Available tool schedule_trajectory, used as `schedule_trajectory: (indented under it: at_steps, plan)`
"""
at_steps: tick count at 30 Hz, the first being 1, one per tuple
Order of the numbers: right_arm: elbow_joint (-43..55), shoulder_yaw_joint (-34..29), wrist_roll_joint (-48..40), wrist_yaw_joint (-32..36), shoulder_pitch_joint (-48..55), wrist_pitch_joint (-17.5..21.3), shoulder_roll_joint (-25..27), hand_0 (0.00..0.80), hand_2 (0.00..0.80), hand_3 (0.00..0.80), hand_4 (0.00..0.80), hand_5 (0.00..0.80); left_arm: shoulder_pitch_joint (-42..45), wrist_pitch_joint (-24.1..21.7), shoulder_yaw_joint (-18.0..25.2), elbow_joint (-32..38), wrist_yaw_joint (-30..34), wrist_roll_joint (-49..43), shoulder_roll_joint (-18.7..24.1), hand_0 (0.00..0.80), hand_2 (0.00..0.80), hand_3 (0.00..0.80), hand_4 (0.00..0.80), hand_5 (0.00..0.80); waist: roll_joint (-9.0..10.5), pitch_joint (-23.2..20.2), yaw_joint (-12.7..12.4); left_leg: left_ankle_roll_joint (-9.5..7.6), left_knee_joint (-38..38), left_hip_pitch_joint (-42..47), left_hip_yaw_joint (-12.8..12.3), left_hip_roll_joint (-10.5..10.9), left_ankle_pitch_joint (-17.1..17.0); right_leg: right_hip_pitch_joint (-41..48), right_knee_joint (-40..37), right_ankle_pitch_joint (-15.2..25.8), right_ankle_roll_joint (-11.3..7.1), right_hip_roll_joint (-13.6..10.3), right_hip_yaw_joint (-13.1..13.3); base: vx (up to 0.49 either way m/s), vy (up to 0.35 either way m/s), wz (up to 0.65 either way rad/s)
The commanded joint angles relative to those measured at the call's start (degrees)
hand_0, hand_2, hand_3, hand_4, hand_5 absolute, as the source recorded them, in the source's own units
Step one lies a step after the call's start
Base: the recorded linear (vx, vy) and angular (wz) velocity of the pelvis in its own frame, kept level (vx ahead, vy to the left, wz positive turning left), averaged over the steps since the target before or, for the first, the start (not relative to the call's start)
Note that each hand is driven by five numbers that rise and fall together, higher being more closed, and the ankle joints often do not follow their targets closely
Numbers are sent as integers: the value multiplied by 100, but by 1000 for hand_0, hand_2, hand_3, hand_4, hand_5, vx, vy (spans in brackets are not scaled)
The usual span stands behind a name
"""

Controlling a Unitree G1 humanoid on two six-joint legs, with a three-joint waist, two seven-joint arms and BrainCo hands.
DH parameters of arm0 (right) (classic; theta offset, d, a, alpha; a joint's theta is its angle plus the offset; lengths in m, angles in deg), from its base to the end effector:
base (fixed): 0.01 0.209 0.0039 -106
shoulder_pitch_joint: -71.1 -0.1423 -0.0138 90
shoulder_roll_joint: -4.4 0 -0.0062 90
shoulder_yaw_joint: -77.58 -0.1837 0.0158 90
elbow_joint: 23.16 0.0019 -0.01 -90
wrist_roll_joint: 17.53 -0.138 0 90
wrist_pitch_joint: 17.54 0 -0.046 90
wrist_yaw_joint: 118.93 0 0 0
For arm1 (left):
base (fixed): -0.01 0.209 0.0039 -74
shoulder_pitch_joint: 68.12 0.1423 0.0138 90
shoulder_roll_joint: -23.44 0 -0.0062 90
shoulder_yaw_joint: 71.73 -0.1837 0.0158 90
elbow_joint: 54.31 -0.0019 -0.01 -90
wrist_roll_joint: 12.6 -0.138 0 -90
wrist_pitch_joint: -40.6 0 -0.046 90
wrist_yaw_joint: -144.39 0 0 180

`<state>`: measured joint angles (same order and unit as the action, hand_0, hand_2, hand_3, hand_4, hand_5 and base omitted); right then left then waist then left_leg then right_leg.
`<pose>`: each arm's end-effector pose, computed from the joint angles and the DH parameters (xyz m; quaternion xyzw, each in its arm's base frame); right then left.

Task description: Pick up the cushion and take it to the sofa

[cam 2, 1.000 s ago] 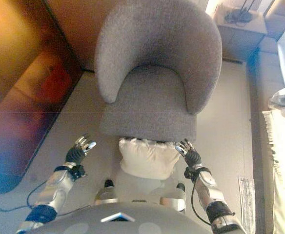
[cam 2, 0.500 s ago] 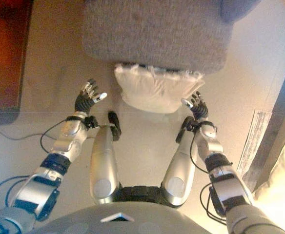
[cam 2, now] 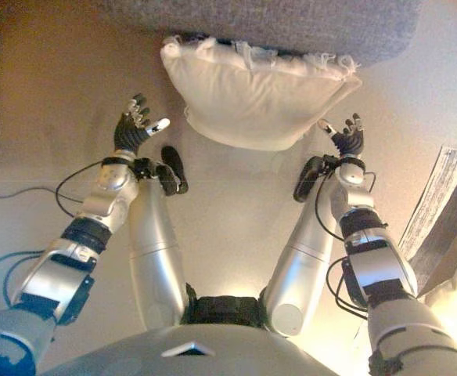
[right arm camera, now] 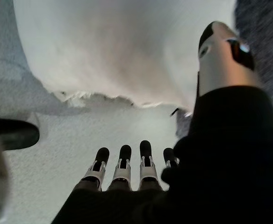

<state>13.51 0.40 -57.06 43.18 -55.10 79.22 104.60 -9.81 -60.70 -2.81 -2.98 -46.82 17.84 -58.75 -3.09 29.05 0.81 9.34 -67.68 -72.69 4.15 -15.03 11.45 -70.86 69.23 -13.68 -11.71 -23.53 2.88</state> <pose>0.3042 -0.2366 0.0597 0.0432 0.0965 -0.2154 0.9708 0.2973 0.1864 0.0635 0.0293 0.0090 0.0213 0.9993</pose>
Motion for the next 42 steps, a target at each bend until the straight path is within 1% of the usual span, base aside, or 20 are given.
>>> schedule_trajectory:
  at_steps: [1, 3, 5, 9, 14, 16, 18, 22, 27, 30, 34, 35, 36, 38, 42]
  plan:
    - [-295, -131, 40, 189, -166, -171, 299, 0, 0, 0, 0, 0, -281, 184, 58, -286, 472, 402, 95, 0, 0, 0, 0, 0, -105, -161, 20, -161, -249, -179, -11, -13, 347, -201, -24, 261, 206, 131, 195, 19, -15, -4]
    - [-410, -80, -37, 333, -360, -285, 352, 0, 0, 0, 0, 0, -494, 364, 74, -437, 630, 560, 157, 0, 0, 0, 0, 0, -93, -169, 31, -183, -418, -303, 6, -32, 357, -317, 126, 228, 226, 139, 221, 0, 0, 0]
    - [-452, 9, -142, 661, -554, -427, 424, 0, 0, 0, 0, 0, -774, 599, 33, -576, 743, 617, 314, 0, 0, 0, 0, 0, -82, -185, 56, -202, -601, -433, 32, -56, 376, -438, 260, 210, 242, 134, 282, 24, -8, -7]
    - [-523, 343, -103, 1125, -994, -628, 525, 0, 0, 0, 0, 0, -1289, 998, -68, -870, 803, 812, 524, 0, 0, 0, 0, 0, -81, -215, 99, -232, -824, -594, 25, -96, 416, -614, 447, 175, 271, 129, 383, 10, 23, -8]
    - [-948, 672, -7, 1364, -1585, -796, 535, 0, 0, 0, 0, 0, -1830, 1323, -235, -1358, 930, 801, 609, 0, 0, 0, 0, 0, -96, -230, 109, -249, -1040, -722, -13, -153, 486, -754, 619, 147, 287, 88, 448, 0, 0, 0]
    - [-1210, 825, 95, 1523, -1895, -843, 533, 0, 0, 0, 0, 0, -2105, 1394, -383, -1609, 902, 749, 621, 0, 0, 0, 0, 0, -102, -228, 114, -245, -1109, -773, -15, -164, 516, -819, 679, 137, 290, 70, 473, 0, 0, 0]
    - [-1342, 977, 72, 1559, -2140, -885, 544, 0, 0, 0, 0, 0, -2350, 1387, -488, -1822, 1029, 707, 656, 0, 0, 0, 0, 0, -93, -221, 123, -236, -1165, -814, -1, -171, 543, -872, 708, 141, 291, 59, 495, -18, 6, 0]
    - [-1558, 1224, 35, 1551, -2701, -1073, 460, 0, 0, 0, 0, 0, -2993, 1627, -804, -2202, 951, 730, 598, 0, 0, 0, 0, 0, -93, -154, 139, -224, -1206, -866, 12, -145, 570, -931, 709, 150, 301, 41, 513, -42, 6, 1]
    - [-1819, 1426, -39, 1819, -3139, -1222, 312, 0, 0, 0, 0, 0, -3476, 1913, -945, -2744, 892, 667, 517, 0, 0, 0, 0, 0, -77, -82, 153, -234, -1266, -884, 27, -143, 580, -957, 736, 158, 324, 1, 514, 0, 0, 0]
    - [-1787, 1564, 69, 2056, -3330, -1220, 192, 0, 0, 0, 0, 0, -3683, 1832, -1094, -2849, 1169, 874, 497, 0, 0, 0, 0, 0, -66, -38, 156, -200, -1274, -914, 69, -100, 593, -996, 673, 200, 322, -3, 505, -33, 3, -1]
    - [-1585, 1780, 301, 2458, -3408, -1243, 68, 0, 0, 0, 0, 0, -3813, 1715, -1241, -2621, 1905, 966, 346, 0, 0, 0, 0, 0, -52, -6, 160, -189, -1165, -854, 61, -62, 596, -928, 503, 247, 314, -26, 451, -35, -4, 0]
    - [-1504, 1818, 353, 2540, -3398, -1260, 54, 373, 373, 373, 373, 373, -3806, 1705, -1265, -2523, 2042, 901, 316, 201, 201, 201, 201, 201, -51, 3, 158, -187, -1147, -835, 49, -55, 601, -906, 476, 254, 313, -34, 436, 0, 0, 0]
    - [-1444, 1875, 368, 2595, -3383, -1258, 21, 800, 800, 800, 800, 800, -3799, 1717, -1335, -2439, 2123, 925, 281, 800, 800, 800, 800, 800, -55, 8, 159, -192, -1136, -824, 49, -53, 598, -891, 460, 265, 313, -25, 439, 0, 0, 0]
    - [-1296, 1963, 486, 2782, -3318, -1333, -26, 800, 800, 800, 800, 800, -3732, 1763, -1401, -2220, 2317, 934, 216, 800, 800, 800, 800, 800, -50, 8, 156, -195, -1137, -803, 44, -31, 602, -866, 442, 283, 305, -18, 444, 0, 0, 0]
    - [-1219, 2085, 709, 2762, -3216, -1573, -125, 800, 800, 800, 800, 800, -3667, 1947, -1556, -2055, 2212, 832, 116, 800, 800, 800, 800, 800, -30, -22, 141, -198, -1206, -799, 58, -24, 629, -845, 481, 287, 296, -3, 458, 0, 0, 0]
